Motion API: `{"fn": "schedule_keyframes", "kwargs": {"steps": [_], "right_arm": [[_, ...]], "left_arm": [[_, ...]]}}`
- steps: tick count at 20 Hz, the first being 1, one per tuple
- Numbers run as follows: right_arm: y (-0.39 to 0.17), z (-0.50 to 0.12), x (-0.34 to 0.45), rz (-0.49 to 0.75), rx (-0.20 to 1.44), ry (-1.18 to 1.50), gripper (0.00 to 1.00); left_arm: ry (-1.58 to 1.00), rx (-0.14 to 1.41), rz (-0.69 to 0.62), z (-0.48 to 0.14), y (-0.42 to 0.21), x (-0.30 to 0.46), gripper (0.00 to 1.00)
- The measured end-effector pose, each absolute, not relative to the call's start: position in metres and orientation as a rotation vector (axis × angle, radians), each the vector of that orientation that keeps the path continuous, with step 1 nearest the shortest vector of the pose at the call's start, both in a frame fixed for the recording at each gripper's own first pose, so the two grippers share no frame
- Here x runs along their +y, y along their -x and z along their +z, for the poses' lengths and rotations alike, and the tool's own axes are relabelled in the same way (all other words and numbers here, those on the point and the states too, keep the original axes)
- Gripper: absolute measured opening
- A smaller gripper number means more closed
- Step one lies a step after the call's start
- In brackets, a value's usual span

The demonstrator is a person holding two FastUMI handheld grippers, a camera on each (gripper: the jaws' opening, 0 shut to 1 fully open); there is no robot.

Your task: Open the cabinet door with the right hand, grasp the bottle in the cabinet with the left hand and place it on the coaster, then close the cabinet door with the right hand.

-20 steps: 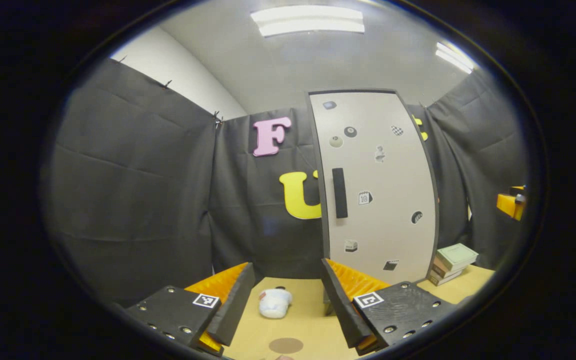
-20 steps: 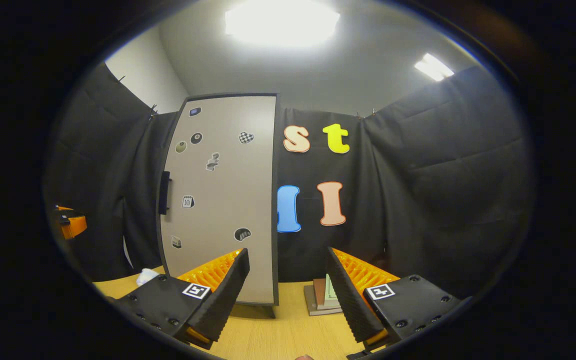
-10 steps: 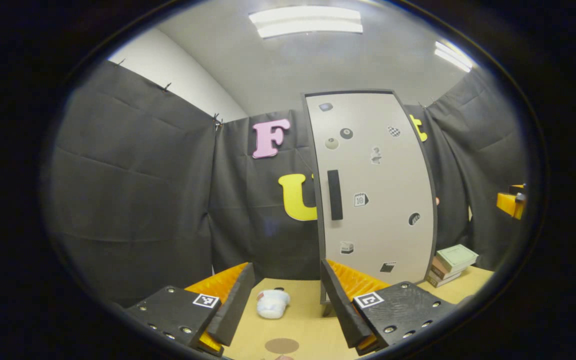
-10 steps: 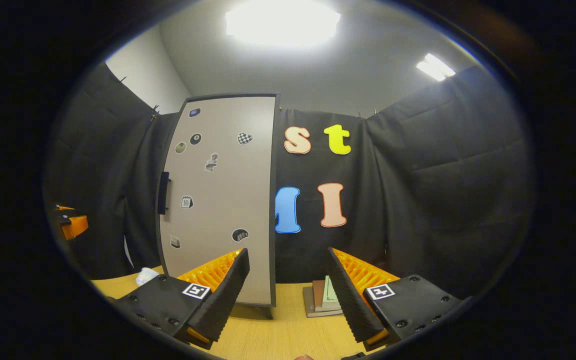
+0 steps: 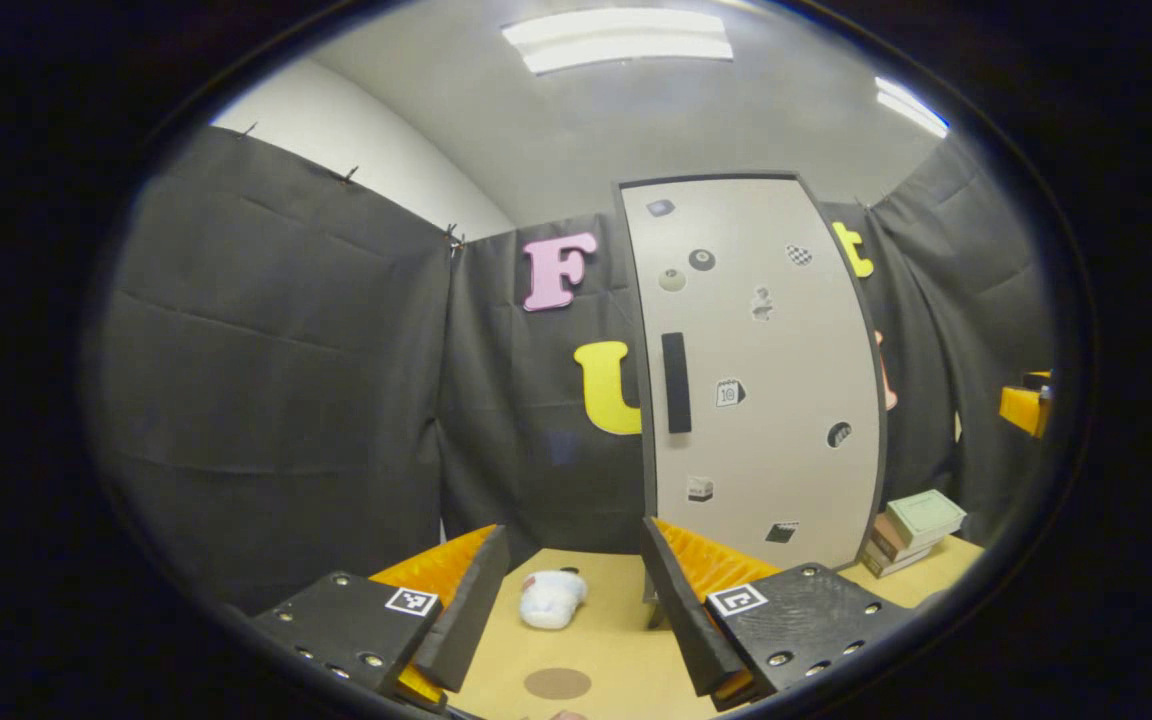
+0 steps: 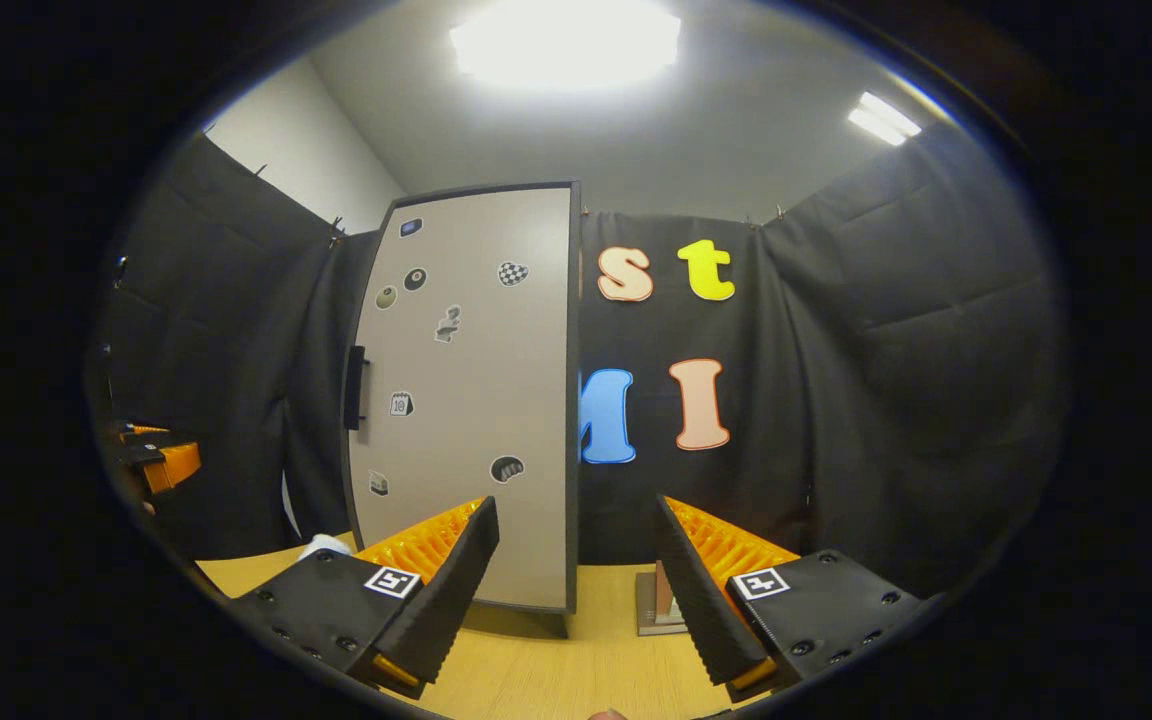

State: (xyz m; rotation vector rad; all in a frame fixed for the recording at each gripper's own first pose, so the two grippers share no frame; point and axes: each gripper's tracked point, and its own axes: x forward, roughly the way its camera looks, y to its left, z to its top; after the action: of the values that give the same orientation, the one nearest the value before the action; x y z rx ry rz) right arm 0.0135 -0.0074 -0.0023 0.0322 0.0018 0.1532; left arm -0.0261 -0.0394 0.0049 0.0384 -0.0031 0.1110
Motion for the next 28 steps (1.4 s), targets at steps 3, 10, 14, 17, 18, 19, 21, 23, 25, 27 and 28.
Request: {"fn": "schedule_keyframes", "kwargs": {"steps": [3, 10, 14, 17, 18, 19, 21, 23, 25, 27, 28], "right_arm": [[-0.021, 0.002, 0.0, 0.173, -0.006, -0.045, 0.97], [-0.043, 0.029, 0.052, 0.198, -0.036, -0.069, 0.97], [-0.062, 0.051, 0.094, 0.223, -0.061, -0.045, 0.98], [-0.076, 0.063, 0.13, 0.264, -0.064, -0.055, 0.98], [-0.08, 0.066, 0.142, 0.277, -0.066, -0.057, 0.97], [-0.087, 0.069, 0.153, 0.29, -0.065, -0.056, 0.97], [-0.098, 0.072, 0.172, 0.306, -0.06, -0.05, 0.97], [-0.11, 0.074, 0.194, 0.326, -0.053, -0.047, 0.97], [-0.121, 0.075, 0.214, 0.344, -0.048, -0.038, 0.98], [-0.132, 0.079, 0.231, 0.351, -0.049, -0.028, 0.98], [-0.137, 0.079, 0.24, 0.355, -0.047, -0.029, 0.98]], "left_arm": [[-0.047, -0.003, 0.124, 0.005, 0.026, -0.037, 0.82], [-0.047, -0.021, 0.129, 0.002, 0.009, -0.002, 0.81], [-0.037, -0.025, 0.164, 0.0, -0.004, 0.04, 0.81], [-0.044, -0.016, 0.2, -0.009, -0.008, 0.073, 0.82], [-0.047, -0.012, 0.212, -0.012, -0.009, 0.084, 0.82], [-0.05, -0.01, 0.223, -0.015, -0.01, 0.094, 0.8], [-0.055, -0.005, 0.251, -0.018, -0.009, 0.114, 0.82], [-0.06, 0.0, 0.276, -0.024, -0.008, 0.134, 0.8], [-0.062, 0.008, 0.297, -0.03, -0.009, 0.152, 0.8], [-0.065, 0.017, 0.313, -0.035, -0.01, 0.167, 0.82], [-0.067, 0.021, 0.319, -0.038, -0.012, 0.175, 0.8]]}}
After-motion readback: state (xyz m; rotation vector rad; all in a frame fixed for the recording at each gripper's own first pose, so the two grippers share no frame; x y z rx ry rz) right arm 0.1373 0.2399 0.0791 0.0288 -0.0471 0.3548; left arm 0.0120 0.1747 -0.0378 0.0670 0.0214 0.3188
